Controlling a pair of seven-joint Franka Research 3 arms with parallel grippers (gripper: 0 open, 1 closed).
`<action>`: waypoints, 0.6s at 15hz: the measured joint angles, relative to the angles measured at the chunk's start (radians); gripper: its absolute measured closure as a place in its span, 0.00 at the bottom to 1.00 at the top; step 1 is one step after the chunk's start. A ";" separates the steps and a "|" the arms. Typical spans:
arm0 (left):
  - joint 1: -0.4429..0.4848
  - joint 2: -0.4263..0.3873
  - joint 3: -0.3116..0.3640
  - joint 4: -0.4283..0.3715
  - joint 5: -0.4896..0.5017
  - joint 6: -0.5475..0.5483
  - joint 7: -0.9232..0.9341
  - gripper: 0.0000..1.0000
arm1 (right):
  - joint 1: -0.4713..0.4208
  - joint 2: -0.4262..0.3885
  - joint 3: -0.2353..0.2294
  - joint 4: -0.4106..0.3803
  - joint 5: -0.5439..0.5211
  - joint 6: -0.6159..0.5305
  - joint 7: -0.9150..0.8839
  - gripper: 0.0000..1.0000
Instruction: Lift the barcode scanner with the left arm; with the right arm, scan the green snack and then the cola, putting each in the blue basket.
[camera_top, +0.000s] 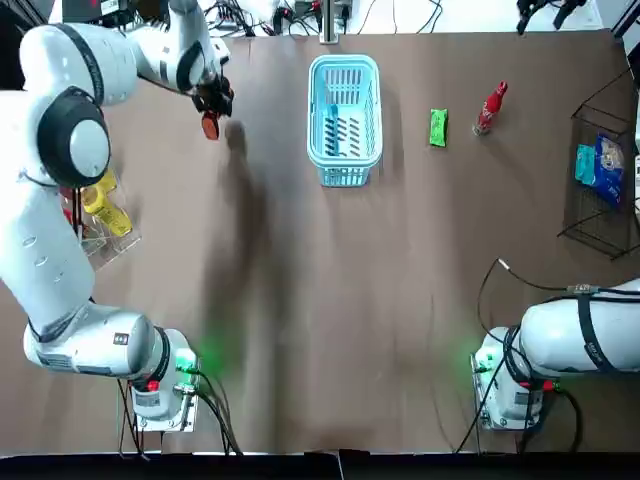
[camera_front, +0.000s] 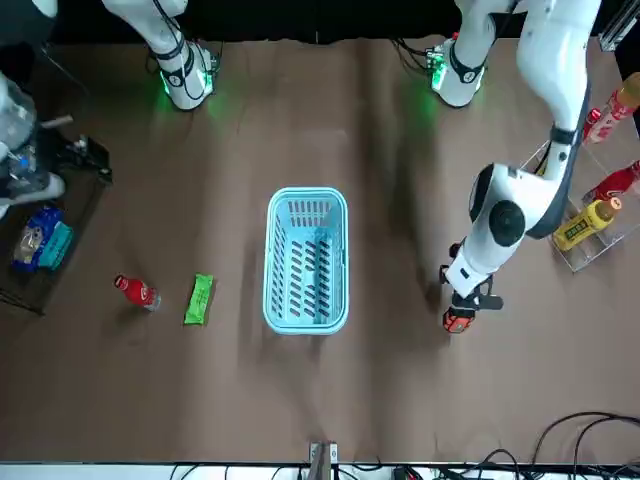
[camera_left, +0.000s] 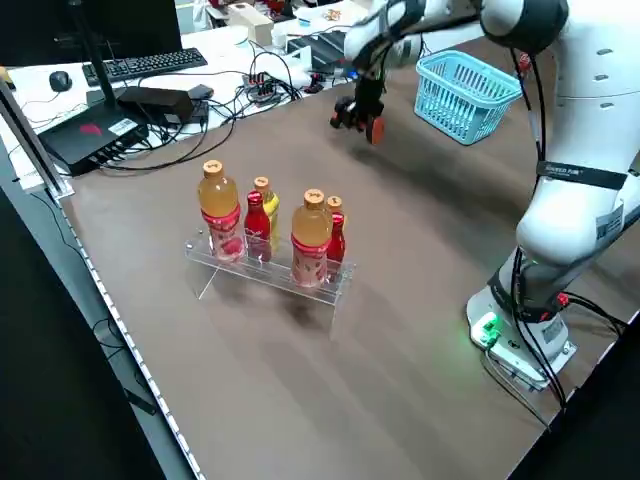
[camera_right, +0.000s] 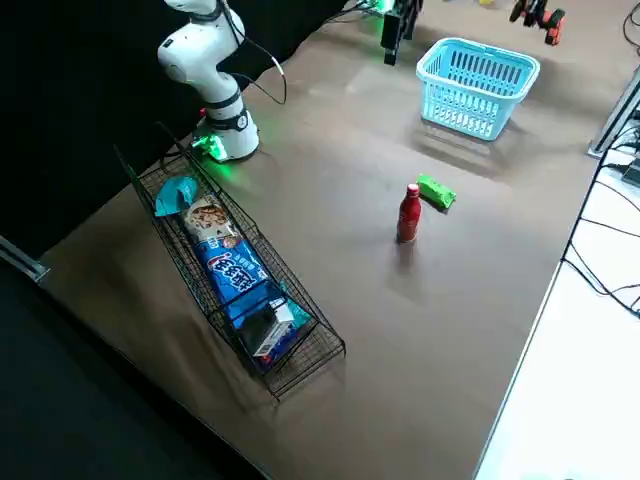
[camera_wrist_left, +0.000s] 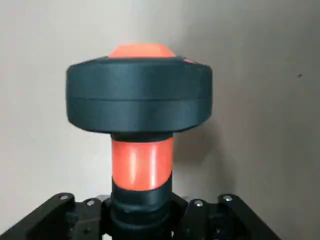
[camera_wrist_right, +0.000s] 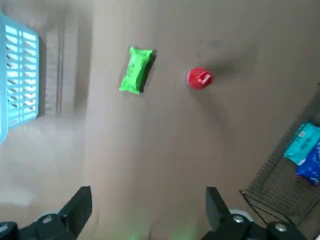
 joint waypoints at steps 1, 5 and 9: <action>0.001 -0.027 -0.009 0.020 -0.001 -0.049 -0.018 0.93 | 0.012 0.020 0.001 -0.004 0.000 0.000 0.000 0.00; 0.002 -0.144 -0.064 0.069 -0.142 -0.210 -0.068 0.93 | 0.039 0.104 0.002 -0.007 0.002 0.005 0.000 0.00; 0.002 -0.239 -0.111 0.149 -0.437 -0.418 -0.141 0.93 | 0.056 0.147 0.002 -0.009 0.002 0.043 0.001 0.00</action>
